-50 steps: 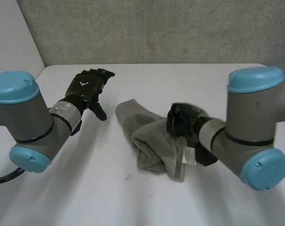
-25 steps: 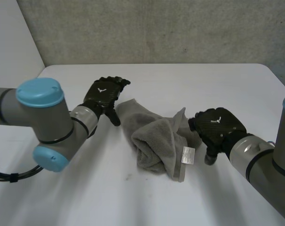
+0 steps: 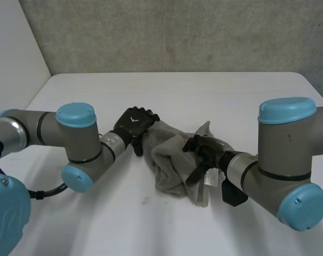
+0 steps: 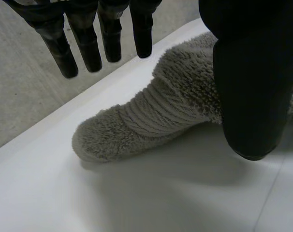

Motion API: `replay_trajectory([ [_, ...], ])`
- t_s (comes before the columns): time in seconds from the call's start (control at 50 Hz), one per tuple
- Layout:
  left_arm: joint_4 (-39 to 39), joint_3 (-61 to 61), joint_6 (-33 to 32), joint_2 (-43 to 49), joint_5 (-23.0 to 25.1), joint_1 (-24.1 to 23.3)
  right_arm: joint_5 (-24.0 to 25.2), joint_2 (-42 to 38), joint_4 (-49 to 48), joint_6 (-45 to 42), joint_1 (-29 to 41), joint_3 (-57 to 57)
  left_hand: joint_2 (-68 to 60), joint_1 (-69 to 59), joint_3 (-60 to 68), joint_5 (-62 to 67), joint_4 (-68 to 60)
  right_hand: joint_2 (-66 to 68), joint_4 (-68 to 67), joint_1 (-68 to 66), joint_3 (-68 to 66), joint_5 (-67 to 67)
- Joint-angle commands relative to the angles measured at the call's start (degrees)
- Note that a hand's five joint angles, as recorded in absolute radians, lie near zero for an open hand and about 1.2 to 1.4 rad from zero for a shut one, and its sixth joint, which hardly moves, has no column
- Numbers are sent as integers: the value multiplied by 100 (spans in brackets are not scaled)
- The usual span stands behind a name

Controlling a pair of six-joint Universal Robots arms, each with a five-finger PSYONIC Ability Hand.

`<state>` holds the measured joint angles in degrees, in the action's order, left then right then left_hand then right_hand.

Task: Fold the towel.

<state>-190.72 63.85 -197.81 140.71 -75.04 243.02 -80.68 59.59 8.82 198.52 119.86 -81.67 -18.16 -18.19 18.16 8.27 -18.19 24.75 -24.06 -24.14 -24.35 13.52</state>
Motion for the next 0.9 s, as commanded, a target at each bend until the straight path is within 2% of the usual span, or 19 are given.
replay_trajectory([
  [0.02, 17, -215, 6, 228, 24, 0, -159, -203, -11, 117, 46, 116, -701, -699, 701, 691, -698, 115, -184, -176, -154, 238],
  [0.14, 17, -390, -3, 369, 24, 0, -202, -212, -81, 179, 169, 99, -1407, -1404, 1407, 1396, -1404, 869, -938, -929, -908, 992],
  [0.22, 26, -479, -3, 431, 24, 0, -387, -124, -318, 179, 169, -15, -1577, -1574, 1577, 1566, -1574, 3253, -3322, -3313, -3292, 3375],
  [0.24, 26, -514, -3, 457, 24, 0, -387, -124, -319, 179, 169, -16, -1643, -1641, 1643, 1633, -1641, 3260, -3329, -3321, -3300, 3383],
  [0.26, 26, -531, -3, 475, 24, -9, -457, -97, -371, 179, 151, -50, -1777, -1775, 1777, 1767, -1775, 4326, -4395, -4387, -4366, 4449],
  [0.28, 26, -532, -3, 475, 24, -9, -458, -97, -372, 179, 151, -51, -1779, -1776, 1779, 1768, -1776, 4337, -4406, -4398, -4376, 4460],
  [0.3, 26, -540, -3, 475, 24, -9, -519, -36, -389, 179, 116, -85, -2195, -2193, 2195, 2185, -2192, 5403, -5472, -5464, -5442, 5526],
  [0.38, 9, -540, -3, 475, 24, -18, -590, 236, -459, 74, 81, -165, -3646, -3643, 3646, 3635, -3643, 5525, -5594, -5586, -5565, 5648],
  [0.46, 26, -514, -3, 387, 7, -53, -528, 430, -433, -138, 2, -86, -6175, -6172, 6175, 6164, -6172, 5525, -5594, -5586, -5565, 5648],
  [0.56, 17, -470, 24, -111, -238, -106, -493, 966, -372, -1394, -297, 81, -6184, -6181, 6184, 6173, -6181, 5525, -5594, -5586, -5565, 5648],
  [0.6, 26, -417, 50, -430, -442, -70, -510, 1264, -328, -2723, -306, 317, -6184, -6181, 6184, 6173, -6181, 5525, -5594, -5586, -5565, 5648],
  [0.62, 52, -322, 76, -752, -703, -18, -510, 1265, -328, -2730, -306, 318, -6184, -6181, 6184, 6173, -6181, 5525, -5594, -5586, -5565, 5648],
  [0.64, 96, -216, 85, -1121, -984, 17, -545, 1370, -328, -3427, -314, 440, -6184, -6181, 6184, 6173, -6181, 5525, -5594, -5586, -5565, 5648],
  [0.66, 96, -215, 85, -1125, -987, 17, -546, 1371, -328, -3434, -315, 442, -6184, -6181, 6184, 6173, -6181, 5525, -5594, -5586, -5565, 5648],
  [0.7, 158, -101, 103, -1538, -1233, 88, -668, 1554, -398, -4693, -332, 625, -6184, -6181, 6184, 6173, -6181, 5525, -5594, -5586, -5565, 5648],
  [0.74, 263, 161, 111, -2272, -1600, 219, -799, 1651, -494, -5169, -341, 713, -6184, -6181, 6184, 6173, -6181, 5525, -5594, -5586, -5565, 5648],
  [0.8, 290, 321, 112, -2628, -1743, 246, -950, 1740, -644, -5385, -350, 784, -6184, -6181, 6184, 6173, -6181, 5525, -5594, -5586, -5565, 5648],
  [0.86, 316, 714, 138, -3213, -1961, 281, -1187, 2002, -1704, -5578, -332, 715, -6184, -6181, 6184, 6173, -6181, 5525, -5594, -5586, -5565, 5648],
  [0.9, 343, 1103, 138, -3524, -2085, 290, -1161, 2090, -1890, -5578, -332, 610, -6184, -6181, 6184, 6173, -6181, 5525, -5594, -5586, -5565, 5648],
])
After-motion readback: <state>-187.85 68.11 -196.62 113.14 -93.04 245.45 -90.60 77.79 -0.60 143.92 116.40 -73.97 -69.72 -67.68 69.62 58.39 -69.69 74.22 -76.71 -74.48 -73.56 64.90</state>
